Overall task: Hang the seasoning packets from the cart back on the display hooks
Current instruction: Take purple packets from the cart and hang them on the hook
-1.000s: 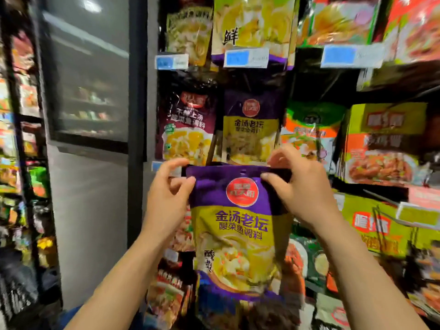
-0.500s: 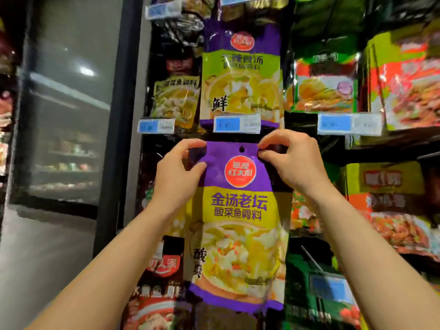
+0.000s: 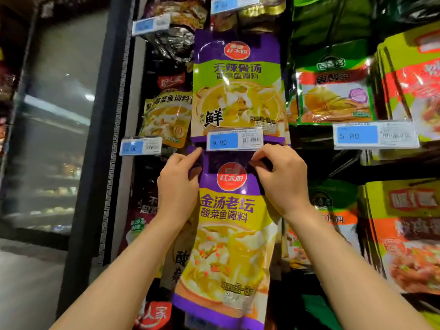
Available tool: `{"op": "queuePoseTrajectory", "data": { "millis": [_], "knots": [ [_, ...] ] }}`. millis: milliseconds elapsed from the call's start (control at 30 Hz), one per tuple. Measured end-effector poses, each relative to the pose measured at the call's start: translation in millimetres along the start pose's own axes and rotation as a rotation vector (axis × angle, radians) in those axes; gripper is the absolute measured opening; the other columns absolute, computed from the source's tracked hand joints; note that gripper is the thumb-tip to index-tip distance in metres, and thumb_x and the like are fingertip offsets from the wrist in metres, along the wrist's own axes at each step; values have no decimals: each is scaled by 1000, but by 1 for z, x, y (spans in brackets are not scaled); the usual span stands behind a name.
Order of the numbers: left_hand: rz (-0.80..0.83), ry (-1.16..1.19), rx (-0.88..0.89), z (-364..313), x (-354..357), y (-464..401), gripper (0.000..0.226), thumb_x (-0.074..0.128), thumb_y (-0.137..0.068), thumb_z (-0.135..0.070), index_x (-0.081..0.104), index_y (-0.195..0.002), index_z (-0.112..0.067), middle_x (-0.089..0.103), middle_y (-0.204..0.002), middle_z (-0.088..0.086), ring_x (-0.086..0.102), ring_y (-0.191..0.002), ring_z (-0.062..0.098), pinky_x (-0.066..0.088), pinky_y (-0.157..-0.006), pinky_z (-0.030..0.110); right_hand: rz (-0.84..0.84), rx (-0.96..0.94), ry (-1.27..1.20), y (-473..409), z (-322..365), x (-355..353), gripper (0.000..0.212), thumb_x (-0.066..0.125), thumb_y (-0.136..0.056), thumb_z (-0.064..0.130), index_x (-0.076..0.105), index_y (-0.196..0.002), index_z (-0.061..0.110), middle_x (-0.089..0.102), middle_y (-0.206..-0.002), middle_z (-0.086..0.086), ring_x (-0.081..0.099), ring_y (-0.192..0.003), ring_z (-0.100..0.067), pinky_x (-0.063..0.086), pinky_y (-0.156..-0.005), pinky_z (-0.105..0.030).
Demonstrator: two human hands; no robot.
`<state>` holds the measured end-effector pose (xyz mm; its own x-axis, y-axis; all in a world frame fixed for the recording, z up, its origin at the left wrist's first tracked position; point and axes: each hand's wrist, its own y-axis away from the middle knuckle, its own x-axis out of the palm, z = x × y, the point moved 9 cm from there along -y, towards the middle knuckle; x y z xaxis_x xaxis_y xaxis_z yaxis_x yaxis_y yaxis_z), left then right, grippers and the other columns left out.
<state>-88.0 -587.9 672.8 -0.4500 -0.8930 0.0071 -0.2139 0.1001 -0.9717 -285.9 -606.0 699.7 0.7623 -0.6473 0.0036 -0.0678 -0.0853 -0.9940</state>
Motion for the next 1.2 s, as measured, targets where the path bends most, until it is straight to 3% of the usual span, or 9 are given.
{"op": "queuePoseTrajectory", "data": {
  "millis": [333,433,533,600,733,833,933,1067,1200],
  "knots": [
    [117,-77,-58,26,39,7,32,58,-90,-14,61,-122,-13,49,-95,0,54,-88,20,33,-70,21,71,76,86,22,-47,42,5,72,-74,10,67,-75,10,61,-70,-8,55,-69,-30,31,-62,-29],
    [248,-274,-52,24,52,15,35,54,-92,-28,57,-125,-18,44,-128,10,45,-116,30,42,-83,38,143,104,129,21,-48,44,9,72,-75,12,70,-83,12,62,-76,-9,56,-77,-33,38,-68,-31],
    [265,-316,251,-2,47,49,42,50,-89,-46,56,-127,-26,22,-153,8,23,-138,30,31,-103,49,203,66,260,36,-39,33,25,67,-78,30,70,-97,15,61,-111,-11,53,-108,-35,43,-86,-47],
    [370,-221,409,-11,51,78,44,39,-90,-53,50,-130,-37,25,-153,0,24,-140,21,21,-110,50,320,27,248,55,-20,27,47,51,-80,55,64,-112,23,49,-135,-7,39,-130,-28,31,-104,-52],
    [537,-120,356,6,72,87,52,13,-92,-62,23,-139,-44,29,-151,-7,20,-140,12,6,-115,42,767,110,109,101,-6,52,92,17,-61,88,22,-142,45,15,-154,13,1,-143,-10,7,-116,-50],
    [606,-187,409,13,97,82,63,10,-89,-66,33,-140,-38,25,-153,-4,18,-141,19,15,-113,49,851,75,143,101,-25,68,93,27,-64,88,16,-144,42,7,-155,14,1,-143,-10,12,-115,-52],
    [787,-288,395,33,133,91,81,-1,-73,-83,9,-142,-44,-10,-156,-8,-3,-144,18,16,-114,46,999,-10,337,110,-50,89,98,46,-67,82,10,-147,38,-5,-157,8,-4,-144,-17,11,-115,-53],
    [978,-425,370,53,167,109,87,28,-70,-81,-13,-139,-48,-39,-145,-12,-29,-135,12,20,-114,43,1131,-53,581,132,-76,105,107,48,-68,80,-3,-148,31,-16,-156,-2,-4,-144,-25,8,-115,-53],
    [982,-290,307,57,174,111,90,58,-80,-60,-5,-142,-46,-36,-145,-17,-33,-132,7,14,-115,38,1159,-28,625,138,-86,116,105,48,-73,76,-11,-147,29,-23,-155,-4,-9,-144,-28,8,-116,-52]
  ]
}}
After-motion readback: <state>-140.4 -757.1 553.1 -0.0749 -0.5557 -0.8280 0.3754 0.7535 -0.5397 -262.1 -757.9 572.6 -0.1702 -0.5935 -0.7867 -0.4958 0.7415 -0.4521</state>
